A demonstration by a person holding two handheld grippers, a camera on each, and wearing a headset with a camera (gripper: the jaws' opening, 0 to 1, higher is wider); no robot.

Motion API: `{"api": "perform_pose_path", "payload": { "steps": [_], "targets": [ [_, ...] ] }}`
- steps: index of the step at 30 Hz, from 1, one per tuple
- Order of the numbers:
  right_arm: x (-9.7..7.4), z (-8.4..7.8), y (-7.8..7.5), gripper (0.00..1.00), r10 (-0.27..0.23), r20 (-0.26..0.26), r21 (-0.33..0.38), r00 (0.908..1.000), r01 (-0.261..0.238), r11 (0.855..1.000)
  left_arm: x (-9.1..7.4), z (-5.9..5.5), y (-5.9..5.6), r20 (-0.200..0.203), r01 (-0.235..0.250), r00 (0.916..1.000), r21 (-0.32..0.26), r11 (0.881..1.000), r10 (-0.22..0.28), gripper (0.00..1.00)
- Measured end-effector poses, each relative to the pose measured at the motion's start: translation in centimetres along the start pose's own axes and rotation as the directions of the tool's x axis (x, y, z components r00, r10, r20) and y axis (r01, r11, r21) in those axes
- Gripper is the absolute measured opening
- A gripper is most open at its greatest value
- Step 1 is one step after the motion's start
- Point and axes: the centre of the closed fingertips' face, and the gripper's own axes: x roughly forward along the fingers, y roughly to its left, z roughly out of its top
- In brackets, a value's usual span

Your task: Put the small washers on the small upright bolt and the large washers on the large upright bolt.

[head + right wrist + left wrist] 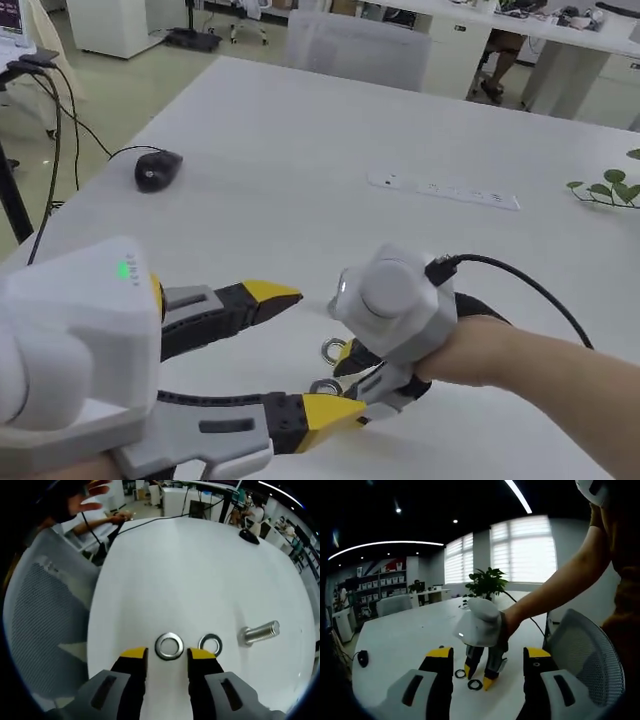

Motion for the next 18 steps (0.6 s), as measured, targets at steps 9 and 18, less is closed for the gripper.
{"api": "perform_pose_path", "payload": {
  "steps": [9,18],
  "targets": [
    [0.3,0.2,0.2,0.31,0.024,-0.062,-0.067,0.9978,-0.028,0.997,0.2,-0.1,0.6,0.009,0.002,1.0000,-0.030,1.000,-0.001,0.55],
    [0.3,0.3,0.1,0.25,0.036,-0.075,-0.105,0.9965,-0.044,0.993,-0.2,-0.8,1.3,0.002,-0.032,0.9995,-0.051,0.998,0.032,0.55]
  ]
}}
